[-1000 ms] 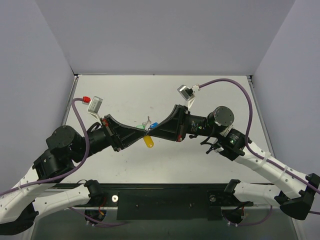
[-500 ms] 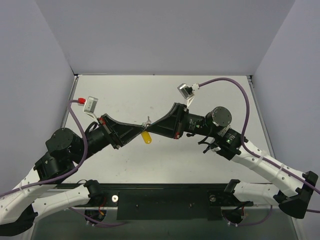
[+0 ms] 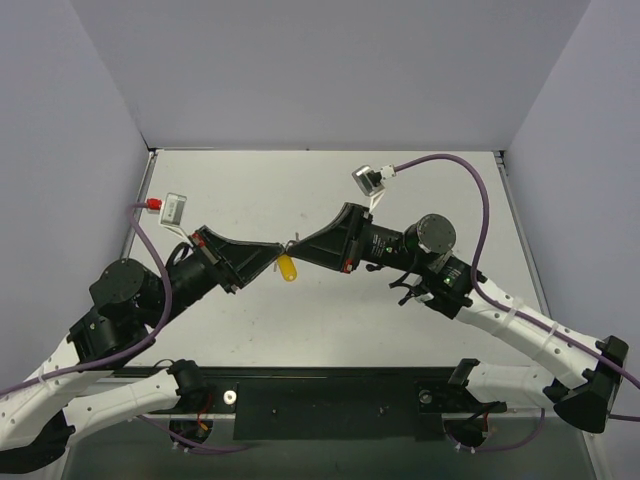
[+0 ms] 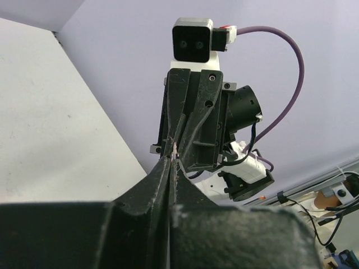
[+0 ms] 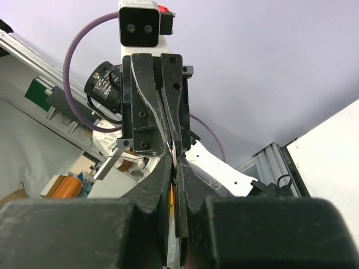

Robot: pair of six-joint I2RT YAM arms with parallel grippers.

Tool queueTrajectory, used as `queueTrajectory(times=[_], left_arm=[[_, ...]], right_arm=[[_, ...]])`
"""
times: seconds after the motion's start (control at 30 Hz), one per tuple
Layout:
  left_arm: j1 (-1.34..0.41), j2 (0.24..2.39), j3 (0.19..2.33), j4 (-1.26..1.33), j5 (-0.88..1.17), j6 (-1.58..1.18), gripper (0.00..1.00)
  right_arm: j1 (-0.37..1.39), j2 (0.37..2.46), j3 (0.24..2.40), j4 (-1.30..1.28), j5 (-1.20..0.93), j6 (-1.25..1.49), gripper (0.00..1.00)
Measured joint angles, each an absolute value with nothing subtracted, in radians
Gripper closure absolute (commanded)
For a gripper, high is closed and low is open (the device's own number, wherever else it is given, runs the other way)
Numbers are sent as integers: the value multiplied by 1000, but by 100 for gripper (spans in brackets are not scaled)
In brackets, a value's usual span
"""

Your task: Remove the keys from the keyring

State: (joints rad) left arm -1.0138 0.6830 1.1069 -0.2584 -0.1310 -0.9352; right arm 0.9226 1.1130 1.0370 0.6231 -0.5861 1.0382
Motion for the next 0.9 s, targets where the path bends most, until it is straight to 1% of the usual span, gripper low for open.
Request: queueTrajectory(times=[0.03,0.07,0.1,0.13,0.23,0.37,0.47,0.67,0.77,0.87,0.9], left_arm=[[-1014,684,1113,-265,-131,-929,68],[-1014,686,1122,-277,-131,-920,63],[-1014,690,1134,-292,-131,-905,52],[-1014,694,1148,-311,-131,-894,45],[-1013,696,1194,-373,-126,-855,42],[-1013,704,1299,-500,-103,-799,41],[-1013,708,1361,-559,-59,-760,46],[-1013,776,1454,-672,63,-694,50],[-1013,813,1456,-703,112,-675,56],[-1013,843,1456,-724,148,-662,59],[-1013,852,1456,-728,157,-658,62]], right_arm=[[923,1114,1037,627,-587,1042,100],[924,1114,1037,628,-590,1045,100],[927,1115,1037,627,-595,1045,100],[932,1115,1037,623,-604,1044,100],[939,1114,1037,599,-630,1026,100],[943,1114,1043,515,-673,989,100],[943,1114,1060,462,-709,969,100],[943,1114,1105,402,-774,944,100],[943,1111,1115,385,-801,940,100],[944,1105,1115,374,-822,937,100],[944,1103,1115,373,-828,937,100]])
